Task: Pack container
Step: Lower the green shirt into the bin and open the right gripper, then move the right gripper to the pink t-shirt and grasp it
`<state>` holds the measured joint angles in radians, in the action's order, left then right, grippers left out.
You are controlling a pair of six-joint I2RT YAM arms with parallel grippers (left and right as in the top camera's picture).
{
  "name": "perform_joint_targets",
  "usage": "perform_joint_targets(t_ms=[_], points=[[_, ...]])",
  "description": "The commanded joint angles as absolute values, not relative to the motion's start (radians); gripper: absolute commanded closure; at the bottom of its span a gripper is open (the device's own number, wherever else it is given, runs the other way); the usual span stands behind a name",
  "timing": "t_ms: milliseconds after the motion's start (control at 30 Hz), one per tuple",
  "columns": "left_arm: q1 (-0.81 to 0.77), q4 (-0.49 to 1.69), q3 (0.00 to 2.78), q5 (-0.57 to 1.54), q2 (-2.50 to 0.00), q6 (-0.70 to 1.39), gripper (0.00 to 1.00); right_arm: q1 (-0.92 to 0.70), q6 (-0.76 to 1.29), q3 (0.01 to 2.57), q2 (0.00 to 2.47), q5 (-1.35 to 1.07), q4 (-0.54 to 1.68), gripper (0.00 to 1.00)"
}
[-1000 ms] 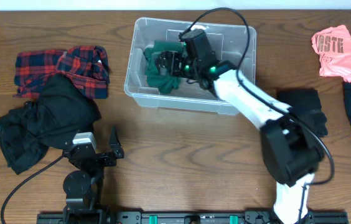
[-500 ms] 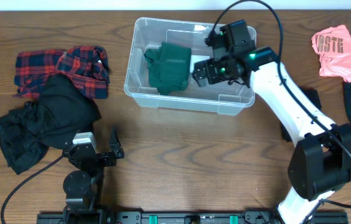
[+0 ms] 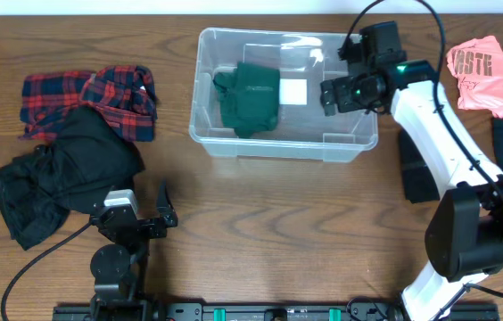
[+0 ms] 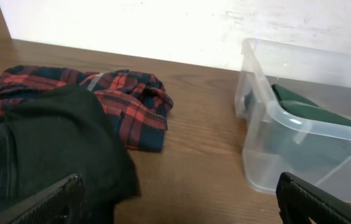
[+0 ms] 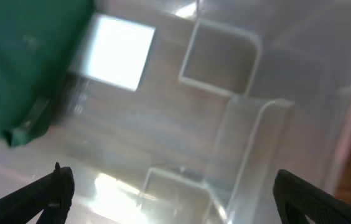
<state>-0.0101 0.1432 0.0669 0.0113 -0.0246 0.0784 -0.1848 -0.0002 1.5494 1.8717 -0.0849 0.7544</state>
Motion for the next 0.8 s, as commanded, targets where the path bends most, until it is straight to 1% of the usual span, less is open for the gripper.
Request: perform_joint_targets(t_ms=[0, 233, 433, 600, 767], points=[[-0.006, 0.176, 0.051, 0.0, -0.024, 0.083, 0.02, -0.159, -0.069, 1.556, 1.87, -0.049, 0.721, 0.01], [-0.006, 0.177, 0.051, -0.001, -0.024, 0.083, 0.02, -0.161, -0.087, 1.565, 1.867, -0.061, 0.652, 0.01], [-0.006, 0.176, 0.051, 0.0, -0.024, 0.083, 0.02, -0.134, -0.068, 1.669, 1.854, -0.11, 0.678, 0.01], [-0.006, 0.177, 0.051, 0.0, -0.024, 0.083, 0.02, -0.026, -0.041, 1.758, 1.849, -0.159, 0.727, 0.01], [-0.006, 0.177, 0.051, 0.0, -0.024, 0.083, 0.02, 0.16, -0.015, 1.757, 1.86, -0.17, 0.709, 0.01]])
